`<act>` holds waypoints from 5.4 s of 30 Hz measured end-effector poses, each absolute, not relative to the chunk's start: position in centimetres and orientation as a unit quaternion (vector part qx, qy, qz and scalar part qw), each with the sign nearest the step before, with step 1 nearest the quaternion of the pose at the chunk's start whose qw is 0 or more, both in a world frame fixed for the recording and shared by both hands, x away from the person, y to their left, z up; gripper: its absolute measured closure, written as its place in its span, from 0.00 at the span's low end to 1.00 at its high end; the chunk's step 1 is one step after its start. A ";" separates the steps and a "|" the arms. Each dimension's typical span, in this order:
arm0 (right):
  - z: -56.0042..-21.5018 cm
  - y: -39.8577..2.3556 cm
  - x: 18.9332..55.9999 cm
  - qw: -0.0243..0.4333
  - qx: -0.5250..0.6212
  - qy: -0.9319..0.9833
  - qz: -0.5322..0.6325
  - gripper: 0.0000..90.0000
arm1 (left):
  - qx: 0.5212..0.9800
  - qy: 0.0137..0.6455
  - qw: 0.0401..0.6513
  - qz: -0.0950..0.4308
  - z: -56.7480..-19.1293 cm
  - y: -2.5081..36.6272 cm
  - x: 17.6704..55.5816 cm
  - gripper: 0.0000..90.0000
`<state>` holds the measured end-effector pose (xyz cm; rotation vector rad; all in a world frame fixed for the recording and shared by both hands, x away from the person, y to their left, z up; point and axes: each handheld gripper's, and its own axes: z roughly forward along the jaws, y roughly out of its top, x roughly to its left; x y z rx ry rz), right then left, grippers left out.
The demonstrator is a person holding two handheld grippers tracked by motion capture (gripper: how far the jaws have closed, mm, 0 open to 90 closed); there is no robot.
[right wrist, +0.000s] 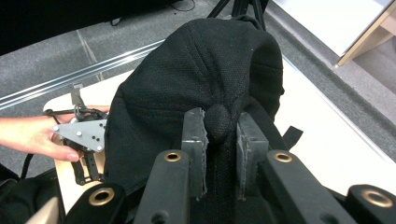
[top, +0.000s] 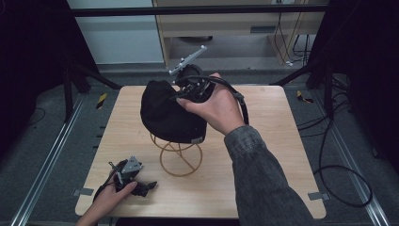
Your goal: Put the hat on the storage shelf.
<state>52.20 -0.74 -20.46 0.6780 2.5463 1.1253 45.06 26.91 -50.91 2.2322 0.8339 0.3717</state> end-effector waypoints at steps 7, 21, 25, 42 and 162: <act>-21.0 -0.2 52.3 0.134 0.231 0.887 0.378 0.85 | 0.864 0.323 0.357 0.144 -50.9 26.9 45.1 0.00; -22.5 0.2 52.5 0.124 0.231 0.895 0.362 0.84 | 0.865 0.322 0.356 0.144 -50.9 26.9 45.1 0.00; -22.6 0.6 52.5 0.123 0.229 0.895 0.363 0.83 | 0.865 0.323 0.356 0.144 -50.9 26.9 45.1 0.00; -23.1 0.8 52.4 0.124 0.230 0.896 0.359 0.76 | 0.865 0.323 0.356 0.144 -50.9 26.9 45.0 0.00; -35.0 -16.6 45.5 0.229 0.384 0.809 0.381 0.13 | 0.865 0.323 0.355 0.144 -50.9 26.9 44.9 0.00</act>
